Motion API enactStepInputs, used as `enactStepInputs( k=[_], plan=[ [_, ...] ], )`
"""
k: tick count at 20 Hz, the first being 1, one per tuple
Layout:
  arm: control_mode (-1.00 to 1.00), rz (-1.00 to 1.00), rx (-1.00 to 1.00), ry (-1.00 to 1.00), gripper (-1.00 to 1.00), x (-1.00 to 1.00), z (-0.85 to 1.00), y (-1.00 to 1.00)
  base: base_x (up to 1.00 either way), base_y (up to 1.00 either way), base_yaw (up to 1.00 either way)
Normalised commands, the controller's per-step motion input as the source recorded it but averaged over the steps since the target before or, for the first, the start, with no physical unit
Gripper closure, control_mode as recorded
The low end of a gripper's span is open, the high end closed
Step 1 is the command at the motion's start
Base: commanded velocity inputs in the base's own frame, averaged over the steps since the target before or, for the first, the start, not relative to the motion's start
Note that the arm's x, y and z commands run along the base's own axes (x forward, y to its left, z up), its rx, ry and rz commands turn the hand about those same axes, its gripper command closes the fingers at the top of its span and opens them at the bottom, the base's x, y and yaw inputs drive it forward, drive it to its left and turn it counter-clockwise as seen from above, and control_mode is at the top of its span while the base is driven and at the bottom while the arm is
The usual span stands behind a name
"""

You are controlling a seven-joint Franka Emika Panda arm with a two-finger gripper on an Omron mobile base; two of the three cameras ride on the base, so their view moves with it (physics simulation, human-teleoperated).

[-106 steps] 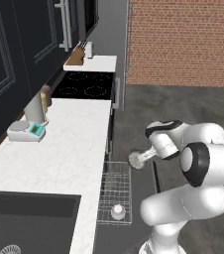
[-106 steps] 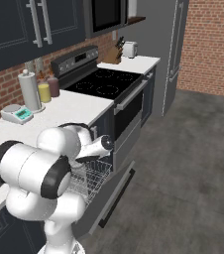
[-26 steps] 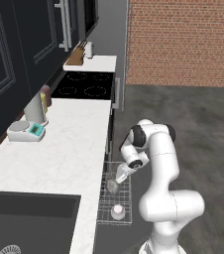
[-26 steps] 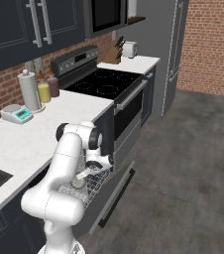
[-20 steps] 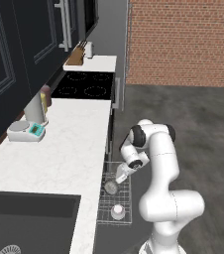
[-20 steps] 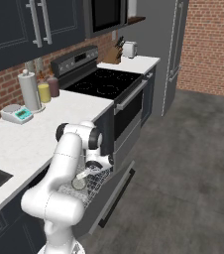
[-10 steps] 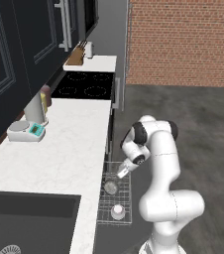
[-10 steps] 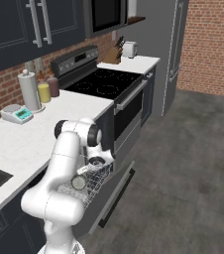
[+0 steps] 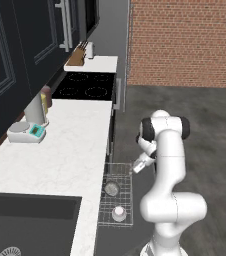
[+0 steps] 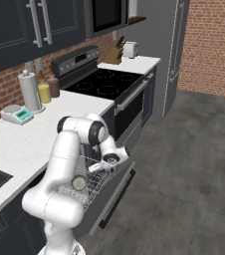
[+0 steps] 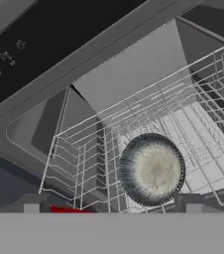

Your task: Pick up the cup and bowl from the counter, place them in the dishwasher, and close the dishwasher door.

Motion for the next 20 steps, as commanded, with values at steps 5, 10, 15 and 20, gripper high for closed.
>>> enactStepInputs(
  k=[5, 10, 15, 20],
  plan=[
    [-1.0, 0.17, -0.12, -0.1, -1.0, -0.56, -0.08, -0.13, 0.0, 0.0, 0.0],
    [-1.0, 0.33, -0.37, 0.0, -1.0, -0.08, -0.03, 0.0, 0.0, 0.0, 0.0],
    [-1.0, 0.29, -0.16, -0.14, -1.0, -0.12, -0.15, -0.18, 0.0, 0.0, 0.0],
    [-1.0, 0.09, 0.05, -0.34, -1.0, -0.63, 0.0, -0.37, 0.0, 0.0, 0.0]
  ],
)
